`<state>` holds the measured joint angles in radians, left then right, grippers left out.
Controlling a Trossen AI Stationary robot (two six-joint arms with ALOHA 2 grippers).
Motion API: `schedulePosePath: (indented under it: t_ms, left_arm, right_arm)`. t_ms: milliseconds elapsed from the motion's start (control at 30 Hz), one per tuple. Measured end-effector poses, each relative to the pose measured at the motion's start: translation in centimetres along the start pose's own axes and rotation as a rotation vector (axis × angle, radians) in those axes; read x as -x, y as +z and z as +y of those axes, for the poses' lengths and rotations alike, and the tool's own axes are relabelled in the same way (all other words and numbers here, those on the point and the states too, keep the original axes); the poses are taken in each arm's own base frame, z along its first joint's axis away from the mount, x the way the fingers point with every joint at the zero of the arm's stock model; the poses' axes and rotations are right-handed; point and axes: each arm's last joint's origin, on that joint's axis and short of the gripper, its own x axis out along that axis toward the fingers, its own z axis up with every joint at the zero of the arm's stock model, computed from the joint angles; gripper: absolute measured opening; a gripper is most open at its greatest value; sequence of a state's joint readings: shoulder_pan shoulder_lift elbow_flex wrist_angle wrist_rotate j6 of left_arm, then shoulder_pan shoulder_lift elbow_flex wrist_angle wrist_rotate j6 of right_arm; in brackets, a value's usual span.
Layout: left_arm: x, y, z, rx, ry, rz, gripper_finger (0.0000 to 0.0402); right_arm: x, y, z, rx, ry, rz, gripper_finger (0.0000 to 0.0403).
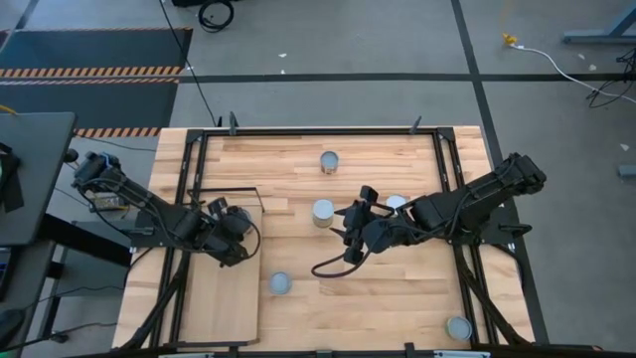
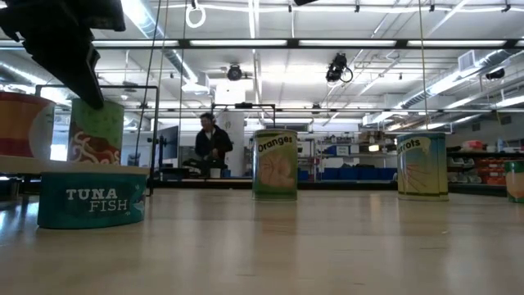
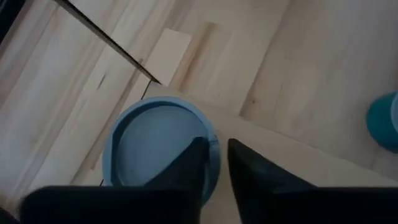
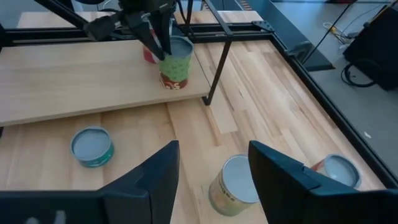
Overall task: Pick and place cans onto a shelf
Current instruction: Put the green can on the shelf, then adjust the orange can on the shelf
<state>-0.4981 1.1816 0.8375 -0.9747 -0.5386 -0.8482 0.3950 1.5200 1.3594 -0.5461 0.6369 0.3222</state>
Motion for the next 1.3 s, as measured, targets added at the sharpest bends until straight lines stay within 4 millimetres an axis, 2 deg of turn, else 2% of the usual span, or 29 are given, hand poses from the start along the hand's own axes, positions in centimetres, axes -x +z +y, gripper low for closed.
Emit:
schedulePosePath:
  t_ms: [200, 333, 467, 567, 667, 800, 900, 1067, 1300]
  left_arm:
    - [-0.2, 0.7, 0.7, 0.033, 0.027, 0.03, 0.0169]
    - [1.5, 2.3, 0.9, 0.057, 0.003, 0.017, 0.0206]
    - [4.3, 3.7, 0.7, 0.103, -0.065, 0.015, 0.0216]
    - [6.0, 3.9, 0.5, 0.256, -0.141, 0.087, 0.021]
    - [6.8, 2.9, -0.2, 0.475, -0.21, 0.249, 0.0197]
    - [6.5, 1.2, -1.3, 0.693, -0.209, 0.406, 0.0176]
    - [5.6, 0.0, -1.3, 0.765, -0.126, 0.453, 0.0159]
    - [3.9, -1.8, -0.2, 0.833, 0.071, 0.439, 0.0135]
    - [1.2, -3.2, 0.4, 0.868, 0.16, 0.377, 0.0128]
  right_arm:
    - [0.0, 0.1, 0.0, -0.007, 0.003, -0.008, 0.0228]
    - [0.1, 0.3, 0.3, -0.024, 0.018, -0.035, 0.0237]
    - [0.4, 0.5, 0.7, -0.048, 0.046, -0.056, 0.0243]
    - [0.4, 0.6, 0.8, -0.117, 0.068, -0.062, 0.0245]
    - [0.4, 0.7, 0.8, -0.19, 0.072, -0.065, 0.0244]
    - [0.4, 0.8, 0.8, -0.256, 0.077, -0.067, 0.0245]
    - [0.5, 0.7, 1.0, -0.296, 0.083, -0.066, 0.0245]
    - [1.2, 0.4, 2.0, -0.252, 0.15, -0.05, 0.0245]
    - [2.3, 0.0, 3.4, -0.261, 0.207, -0.049, 0.0245]
